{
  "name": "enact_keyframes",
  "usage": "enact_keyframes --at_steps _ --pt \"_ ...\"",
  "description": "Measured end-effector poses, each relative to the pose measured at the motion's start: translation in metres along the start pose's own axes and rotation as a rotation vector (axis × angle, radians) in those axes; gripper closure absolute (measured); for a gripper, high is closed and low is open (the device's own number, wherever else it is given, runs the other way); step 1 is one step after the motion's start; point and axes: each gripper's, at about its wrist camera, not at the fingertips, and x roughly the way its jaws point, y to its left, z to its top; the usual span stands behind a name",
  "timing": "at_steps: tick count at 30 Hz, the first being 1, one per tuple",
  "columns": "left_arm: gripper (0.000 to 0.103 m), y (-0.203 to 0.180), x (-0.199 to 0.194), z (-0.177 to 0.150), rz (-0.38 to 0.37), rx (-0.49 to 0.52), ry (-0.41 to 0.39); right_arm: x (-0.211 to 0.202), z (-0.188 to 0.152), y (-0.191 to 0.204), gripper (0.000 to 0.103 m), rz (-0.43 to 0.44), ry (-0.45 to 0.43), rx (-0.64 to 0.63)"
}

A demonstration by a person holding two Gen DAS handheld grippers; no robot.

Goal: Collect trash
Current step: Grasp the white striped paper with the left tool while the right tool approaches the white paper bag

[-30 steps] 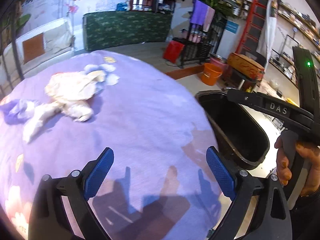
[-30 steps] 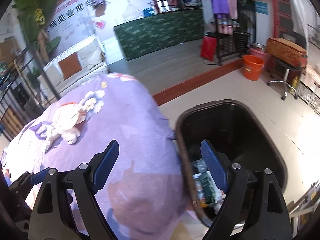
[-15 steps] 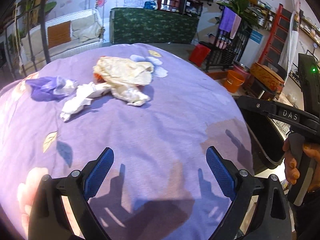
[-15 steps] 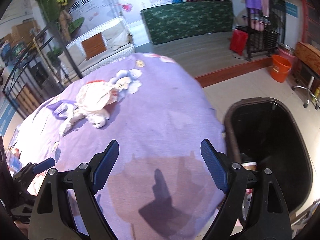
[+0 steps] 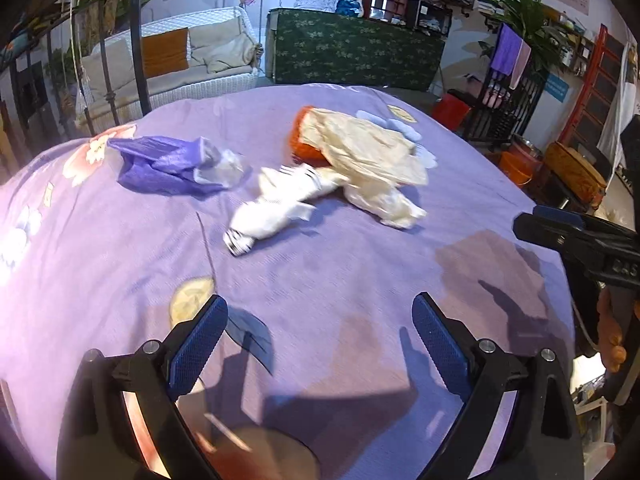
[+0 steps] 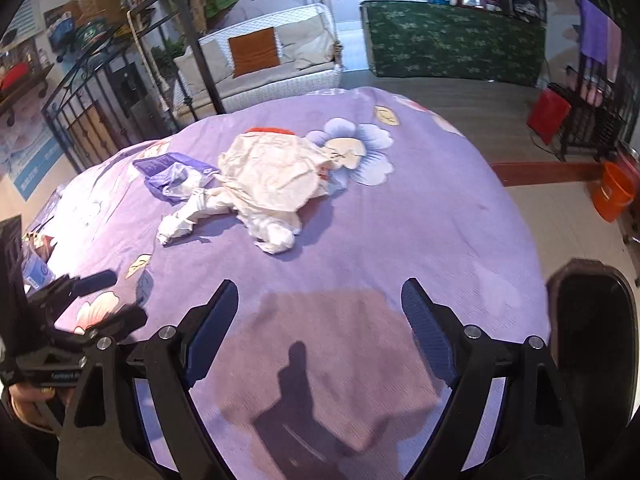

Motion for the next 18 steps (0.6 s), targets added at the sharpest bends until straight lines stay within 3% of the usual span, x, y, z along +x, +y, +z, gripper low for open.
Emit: enact_keyframes --at_steps 9,14,17,18 --pt "0.02 0.032 0.057 0.043 0.093 0.04 0.057 0.02 0.022 0.026 0.02 0.034 0.015 -0.048" --pt "0.027 0.038 0.075 0.047 0.089 0.039 0.093 0.025 0.023 0.028 0.02 0.033 0.028 -0.051" --pt "0.044 0.043 0.075 0.047 0.085 0.018 0.095 0.029 0.023 0.027 0.02 0.029 0.039 -0.049" --pt "0.056 0.045 0.074 0.047 0.082 0.006 0.097 0.031 0.023 0.026 0.02 0.029 0.041 -0.048"
